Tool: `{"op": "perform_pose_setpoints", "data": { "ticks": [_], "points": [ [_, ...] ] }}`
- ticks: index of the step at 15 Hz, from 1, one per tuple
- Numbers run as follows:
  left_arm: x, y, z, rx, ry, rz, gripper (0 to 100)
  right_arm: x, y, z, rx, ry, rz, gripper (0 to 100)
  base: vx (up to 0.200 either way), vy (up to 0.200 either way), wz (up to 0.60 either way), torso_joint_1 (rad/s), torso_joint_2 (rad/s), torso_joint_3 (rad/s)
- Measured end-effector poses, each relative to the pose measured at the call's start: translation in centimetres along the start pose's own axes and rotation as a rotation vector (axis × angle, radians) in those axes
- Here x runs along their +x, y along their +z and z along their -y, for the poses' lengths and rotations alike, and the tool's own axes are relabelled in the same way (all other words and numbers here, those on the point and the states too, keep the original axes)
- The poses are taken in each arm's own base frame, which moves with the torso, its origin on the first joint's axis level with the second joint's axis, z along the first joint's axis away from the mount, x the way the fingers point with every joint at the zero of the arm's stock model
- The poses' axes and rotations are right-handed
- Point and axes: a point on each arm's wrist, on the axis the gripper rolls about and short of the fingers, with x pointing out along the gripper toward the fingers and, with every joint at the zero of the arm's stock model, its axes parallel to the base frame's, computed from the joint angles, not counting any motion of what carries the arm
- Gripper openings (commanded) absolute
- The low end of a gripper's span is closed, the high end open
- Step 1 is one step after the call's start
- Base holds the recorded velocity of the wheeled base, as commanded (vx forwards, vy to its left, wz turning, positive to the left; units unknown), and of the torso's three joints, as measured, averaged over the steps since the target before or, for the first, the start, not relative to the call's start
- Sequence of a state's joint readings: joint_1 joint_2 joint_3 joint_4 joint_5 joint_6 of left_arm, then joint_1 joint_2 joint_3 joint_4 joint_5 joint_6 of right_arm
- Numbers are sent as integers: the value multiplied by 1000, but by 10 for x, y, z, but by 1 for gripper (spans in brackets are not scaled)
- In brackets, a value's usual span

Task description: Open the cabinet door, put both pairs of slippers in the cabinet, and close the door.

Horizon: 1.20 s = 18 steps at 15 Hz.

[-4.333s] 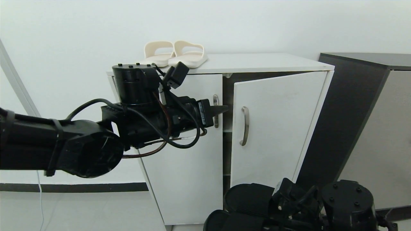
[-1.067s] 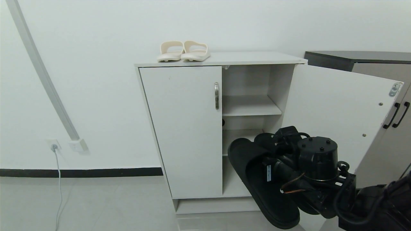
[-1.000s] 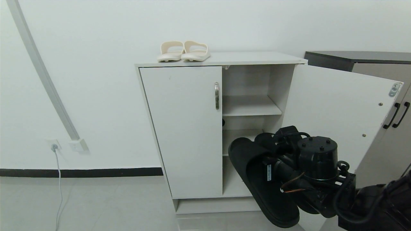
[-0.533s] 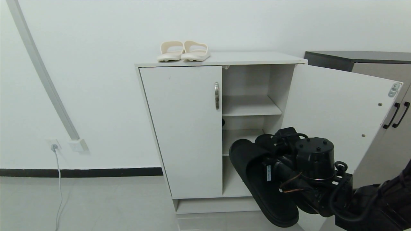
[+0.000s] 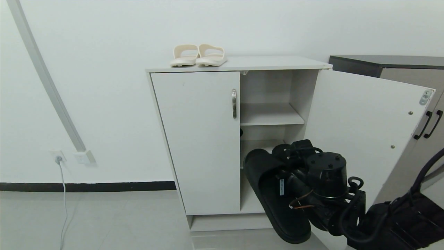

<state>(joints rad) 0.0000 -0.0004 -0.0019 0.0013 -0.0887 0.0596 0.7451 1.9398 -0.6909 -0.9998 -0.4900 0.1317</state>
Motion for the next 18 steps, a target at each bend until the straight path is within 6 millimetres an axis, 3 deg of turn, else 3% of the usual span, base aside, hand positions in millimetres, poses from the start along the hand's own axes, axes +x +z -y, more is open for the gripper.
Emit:
{"op": "perform_pose_setpoints", "data": {
  "ticks": [4, 7, 10, 18],
  "points": [
    [0, 0, 0, -28, 10, 0, 0, 22, 5, -10, 24, -150, 51, 0, 0, 0, 0, 0, 0, 0],
    [0, 0, 0, -30, 10, -1, 0, 39, 1, -17, 30, -210, 61, 0, 0, -200, 0, 2, 2, -1],
    [0, 0, 0, -32, 11, -1, 0, 46, -8, -18, 39, -222, 47, 0, 0, -200, 0, 1, 2, 2],
    [0, 0, 0, -34, 11, -2, 0, 60, -24, -31, 23, -206, 27, 0, 0, 0, 0, 0, 0, 0]
  ]
}}
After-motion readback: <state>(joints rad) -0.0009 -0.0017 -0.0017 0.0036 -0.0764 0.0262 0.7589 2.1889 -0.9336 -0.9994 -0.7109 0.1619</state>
